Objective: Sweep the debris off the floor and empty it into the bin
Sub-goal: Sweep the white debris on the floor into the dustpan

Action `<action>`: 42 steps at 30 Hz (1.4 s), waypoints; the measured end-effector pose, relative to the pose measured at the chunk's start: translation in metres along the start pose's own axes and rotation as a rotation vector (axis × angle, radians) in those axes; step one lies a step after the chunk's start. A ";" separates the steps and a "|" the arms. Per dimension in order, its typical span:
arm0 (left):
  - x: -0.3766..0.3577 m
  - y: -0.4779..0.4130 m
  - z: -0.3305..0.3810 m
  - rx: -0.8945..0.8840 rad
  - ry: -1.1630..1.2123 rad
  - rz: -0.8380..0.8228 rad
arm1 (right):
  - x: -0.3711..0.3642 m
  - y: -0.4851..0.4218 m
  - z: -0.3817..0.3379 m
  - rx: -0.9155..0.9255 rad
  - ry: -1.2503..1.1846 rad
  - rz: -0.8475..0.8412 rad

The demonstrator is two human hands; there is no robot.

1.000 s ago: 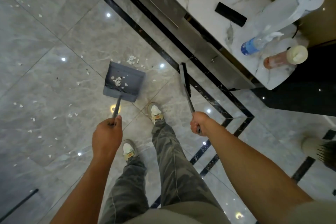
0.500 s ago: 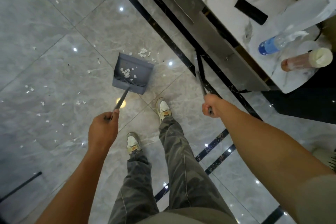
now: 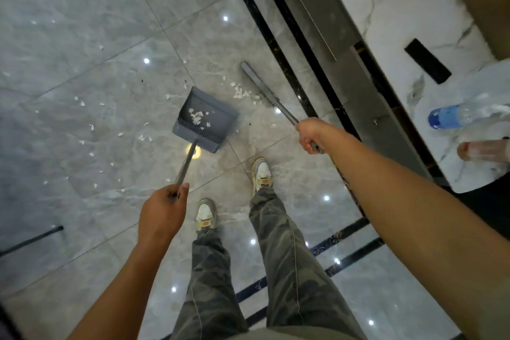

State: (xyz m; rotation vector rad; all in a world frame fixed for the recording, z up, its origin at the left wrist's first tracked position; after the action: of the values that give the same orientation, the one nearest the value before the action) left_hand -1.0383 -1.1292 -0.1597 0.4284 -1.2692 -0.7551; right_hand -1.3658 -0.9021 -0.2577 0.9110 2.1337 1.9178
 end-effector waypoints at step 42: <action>0.026 0.065 -0.128 0.437 0.350 0.219 | -0.087 -0.003 -0.080 0.341 0.869 -0.020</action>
State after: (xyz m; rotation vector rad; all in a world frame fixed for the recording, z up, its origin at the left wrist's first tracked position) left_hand -0.8955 -1.1172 -0.1318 0.7266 -1.1208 -0.1982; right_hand -1.3346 -1.0150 -0.2709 0.0283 2.9639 2.2327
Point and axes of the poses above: each hand's wrist, its own y-axis away from the middle knuckle, its own x-axis out of the back of the hand, z = x × y, the point moved 7 cm from there along -y, towards the middle knuckle, and after that the axes turned 8 degrees about x, right-handed, at the moved point
